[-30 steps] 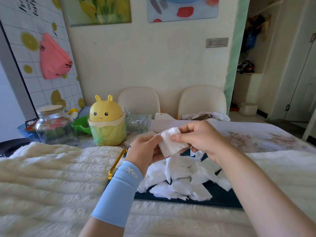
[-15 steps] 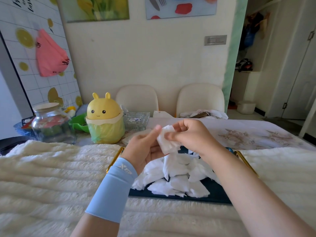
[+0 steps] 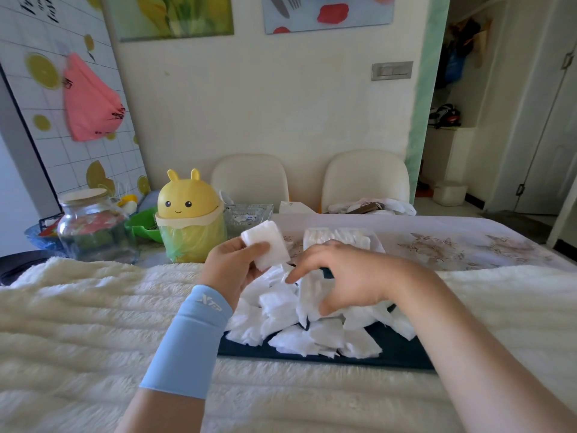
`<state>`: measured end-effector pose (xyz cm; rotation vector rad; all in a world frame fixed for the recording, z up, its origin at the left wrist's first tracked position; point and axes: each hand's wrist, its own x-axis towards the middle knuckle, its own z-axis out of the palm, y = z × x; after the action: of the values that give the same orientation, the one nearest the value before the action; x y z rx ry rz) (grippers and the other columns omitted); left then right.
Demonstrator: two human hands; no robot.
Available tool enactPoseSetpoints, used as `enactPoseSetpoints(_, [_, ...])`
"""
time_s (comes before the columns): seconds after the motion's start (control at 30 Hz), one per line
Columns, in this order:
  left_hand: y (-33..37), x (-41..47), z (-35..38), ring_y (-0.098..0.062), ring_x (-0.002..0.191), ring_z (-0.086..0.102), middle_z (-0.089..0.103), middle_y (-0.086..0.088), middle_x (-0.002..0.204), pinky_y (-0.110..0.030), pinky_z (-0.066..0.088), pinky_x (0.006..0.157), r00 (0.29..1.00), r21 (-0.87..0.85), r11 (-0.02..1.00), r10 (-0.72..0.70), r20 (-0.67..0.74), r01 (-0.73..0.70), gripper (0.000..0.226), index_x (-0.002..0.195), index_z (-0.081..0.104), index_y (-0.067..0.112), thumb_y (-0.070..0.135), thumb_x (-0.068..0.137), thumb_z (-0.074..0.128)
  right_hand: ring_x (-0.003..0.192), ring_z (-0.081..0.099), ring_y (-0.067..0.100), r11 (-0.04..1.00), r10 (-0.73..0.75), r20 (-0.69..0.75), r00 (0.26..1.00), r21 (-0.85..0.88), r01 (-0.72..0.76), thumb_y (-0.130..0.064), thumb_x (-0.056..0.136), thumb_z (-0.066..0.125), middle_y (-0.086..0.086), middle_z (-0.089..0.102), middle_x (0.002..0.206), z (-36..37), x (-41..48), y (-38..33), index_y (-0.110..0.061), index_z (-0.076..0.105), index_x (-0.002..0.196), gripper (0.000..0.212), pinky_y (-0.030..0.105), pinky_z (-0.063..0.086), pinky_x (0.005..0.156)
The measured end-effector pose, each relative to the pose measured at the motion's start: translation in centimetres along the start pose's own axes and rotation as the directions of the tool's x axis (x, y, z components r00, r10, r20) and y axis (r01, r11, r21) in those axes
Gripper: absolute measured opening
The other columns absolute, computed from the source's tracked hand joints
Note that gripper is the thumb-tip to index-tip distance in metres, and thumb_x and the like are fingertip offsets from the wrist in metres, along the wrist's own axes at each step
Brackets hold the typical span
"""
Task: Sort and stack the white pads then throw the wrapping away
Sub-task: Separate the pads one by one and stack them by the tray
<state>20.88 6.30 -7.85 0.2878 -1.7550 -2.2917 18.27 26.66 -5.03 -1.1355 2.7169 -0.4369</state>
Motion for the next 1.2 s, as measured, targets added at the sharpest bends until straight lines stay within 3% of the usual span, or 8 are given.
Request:
enactPoseSetpoints(0.07, [-0.1,0.1,0.0,-0.021,0.081,0.069,0.072,-0.015,0.097,-0.023,0.06,0.066,1.0,0.023,1.0,0.008,-0.017,-0.008,0.009,0.097,0.069,0.004,0.001,0.089,0.066,0.127,0.047,0.01,0.999,0.043,-0.059,0.997,0.01,-0.042,-0.028,0.08,0.079,-0.018,0.054,0.138,0.8,0.9,-0.1,-0.048,0.071,0.108,0.035,0.033,0.042,0.105])
enactPoseSetpoints(0.17, [-0.3,0.3,-0.1,-0.028,0.091,0.07,0.073,-0.015,0.1,-0.034,0.06,0.08,0.998,0.113,0.993,0.032,-0.053,-0.026,0.008,0.095,0.071,0.008,0.004,0.088,0.068,0.099,0.065,0.001,0.952,0.074,-0.189,0.979,0.306,-0.012,-0.037,0.088,0.076,-0.018,0.072,0.109,0.6,0.9,0.1,-0.037,0.073,0.087,0.003,0.029,0.052,0.091])
enactPoseSetpoints(0.3, [-0.4,0.2,-0.1,-0.033,0.097,0.071,0.074,-0.013,0.096,-0.047,0.058,0.09,0.988,0.268,0.958,0.126,-0.088,-0.098,0.011,0.084,0.071,0.019,0.008,0.088,0.069,0.077,0.063,0.014,0.833,0.106,-0.375,0.921,0.539,0.124,-0.025,0.097,0.066,0.015,0.073,0.089,-0.3,0.6,0.6,-0.016,0.073,0.09,0.013,0.045,0.056,0.084])
enactPoseSetpoints(0.5, [-0.3,-0.5,1.0,-0.029,0.096,0.071,0.072,-0.018,0.103,-0.036,0.062,0.077,0.999,0.176,0.984,0.03,0.025,-0.034,0.006,0.09,0.07,0.011,0.011,0.093,0.065,0.053,0.056,0.003,0.715,0.171,-0.319,0.932,0.691,0.105,-0.012,0.093,0.071,-0.002,0.067,0.072,-0.1,0.4,0.8,-0.012,0.074,0.105,0.012,0.017,0.045,0.053])
enactPoseSetpoints(0.63, [-0.1,-1.3,1.9,-0.025,0.089,0.073,0.075,-0.014,0.096,-0.031,0.061,0.07,0.991,0.159,0.987,-0.015,0.133,-0.007,0.011,0.097,0.071,0.009,0.016,0.095,0.063,0.057,0.061,0.005,0.671,0.256,-0.34,0.905,0.736,0.087,-0.014,0.084,0.081,-0.005,0.072,0.072,0.3,1.1,0.8,-0.017,0.076,0.101,0.018,0.019,0.048,0.054])
enactPoseSetpoints(0.8, [-0.5,-1.4,2.0,-0.024,0.081,0.074,0.076,-0.017,0.094,-0.032,0.061,0.067,0.992,0.145,0.989,-0.033,0.118,0.016,0.01,0.094,0.073,0.008,0.014,0.094,0.065,0.088,0.072,0.02,0.605,0.33,-0.316,0.89,0.794,0.058,-0.017,0.087,0.078,0.01,0.077,0.102,0.3,1.2,1.0,-0.014,0.076,0.101,0.015,0.039,0.059,0.081])
enactPoseSetpoints(1.03, [-0.7,-1.6,2.3,-0.031,0.087,0.074,0.075,-0.02,0.098,-0.037,0.061,0.073,0.982,0.169,0.984,-0.087,0.165,0.059,0.016,0.098,0.071,0.006,0.015,0.098,0.058,0.053,0.057,0.004,0.713,0.293,-0.383,0.876,0.698,0.067,-0.014,0.084,0.081,-0.008,0.068,0.063,-0.5,0.5,0.3,-0.016,0.076,0.09,0.008,0.02,0.046,0.051])
enactPoseSetpoints(1.2, [-0.4,-1.9,2.9,-0.029,0.083,0.074,0.075,-0.021,0.096,-0.033,0.062,0.065,0.975,0.073,0.993,-0.11,0.195,0.097,0.021,0.097,0.068,0.006,0.018,0.101,0.052,0.05,0.055,0.0,0.76,0.343,-0.421,0.84,0.649,0.016,-0.023,0.077,0.088,-0.013,0.066,0.061,-0.2,1.0,0.2,-0.022,0.076,0.086,0.015,0.02,0.044,0.053])
